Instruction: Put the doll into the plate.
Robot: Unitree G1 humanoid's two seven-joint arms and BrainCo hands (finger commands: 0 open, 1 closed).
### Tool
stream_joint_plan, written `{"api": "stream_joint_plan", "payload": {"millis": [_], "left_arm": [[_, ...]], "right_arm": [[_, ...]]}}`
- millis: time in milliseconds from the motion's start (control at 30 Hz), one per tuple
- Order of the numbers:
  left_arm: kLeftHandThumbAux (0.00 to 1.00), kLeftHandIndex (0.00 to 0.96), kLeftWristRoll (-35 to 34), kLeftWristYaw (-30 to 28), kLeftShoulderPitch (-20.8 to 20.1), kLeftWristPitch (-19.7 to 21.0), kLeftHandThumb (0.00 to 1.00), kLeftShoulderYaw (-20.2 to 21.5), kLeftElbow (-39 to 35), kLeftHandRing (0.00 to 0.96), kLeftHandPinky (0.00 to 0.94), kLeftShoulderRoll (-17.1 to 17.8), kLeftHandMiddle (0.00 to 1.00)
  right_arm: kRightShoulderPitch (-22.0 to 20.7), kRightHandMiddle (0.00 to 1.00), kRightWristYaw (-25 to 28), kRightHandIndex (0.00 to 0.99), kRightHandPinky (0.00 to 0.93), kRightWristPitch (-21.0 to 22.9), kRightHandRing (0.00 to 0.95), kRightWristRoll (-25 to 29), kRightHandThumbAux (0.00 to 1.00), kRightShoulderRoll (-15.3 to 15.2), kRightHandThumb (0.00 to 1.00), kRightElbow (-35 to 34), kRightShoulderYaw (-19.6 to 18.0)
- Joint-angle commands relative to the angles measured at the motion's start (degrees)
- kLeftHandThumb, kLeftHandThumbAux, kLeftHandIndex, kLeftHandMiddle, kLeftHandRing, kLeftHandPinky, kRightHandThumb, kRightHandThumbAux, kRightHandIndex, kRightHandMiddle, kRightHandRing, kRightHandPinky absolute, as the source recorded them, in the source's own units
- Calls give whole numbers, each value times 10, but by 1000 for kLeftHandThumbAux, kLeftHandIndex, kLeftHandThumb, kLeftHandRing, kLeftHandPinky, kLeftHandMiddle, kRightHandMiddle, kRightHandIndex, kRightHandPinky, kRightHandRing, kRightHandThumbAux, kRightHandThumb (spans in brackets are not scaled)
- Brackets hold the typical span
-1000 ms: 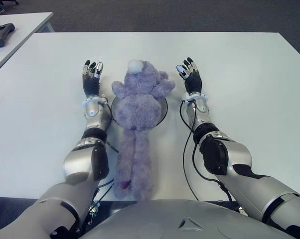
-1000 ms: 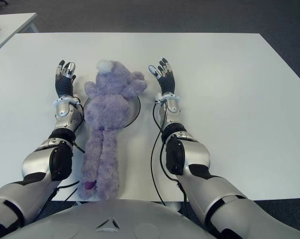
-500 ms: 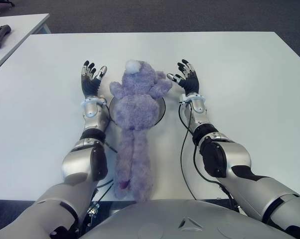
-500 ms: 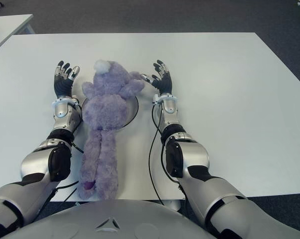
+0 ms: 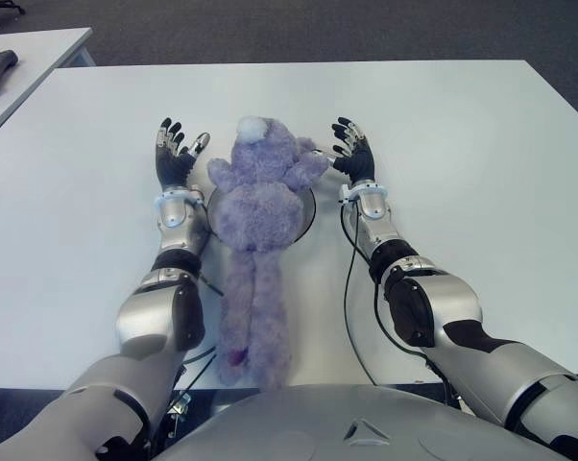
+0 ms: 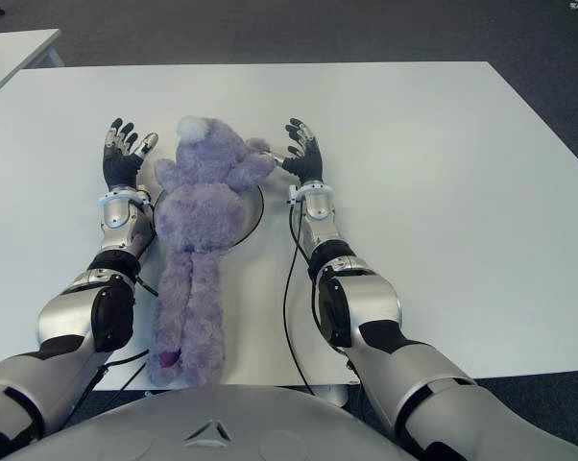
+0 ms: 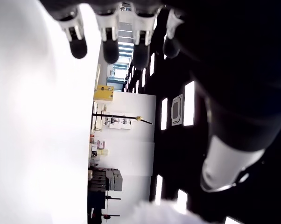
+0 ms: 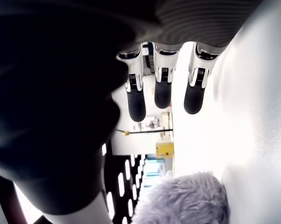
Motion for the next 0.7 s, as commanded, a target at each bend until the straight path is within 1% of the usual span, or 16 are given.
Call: {"api": "stream_joint_plan", "payload": {"millis": [33,700], "left_arm": [[792,79,-6,11,172,4,0,6,89,88,63,-45,121],[794,68,-1,13,172,7,0,-2,90,80,54,-43,112]], "right_arm": [[132,185,-20,141,174,58,165,-10,964,44,51,63,13],[133,192,-29,152,175,58,171,-3,964,42,45,62,24]]}}
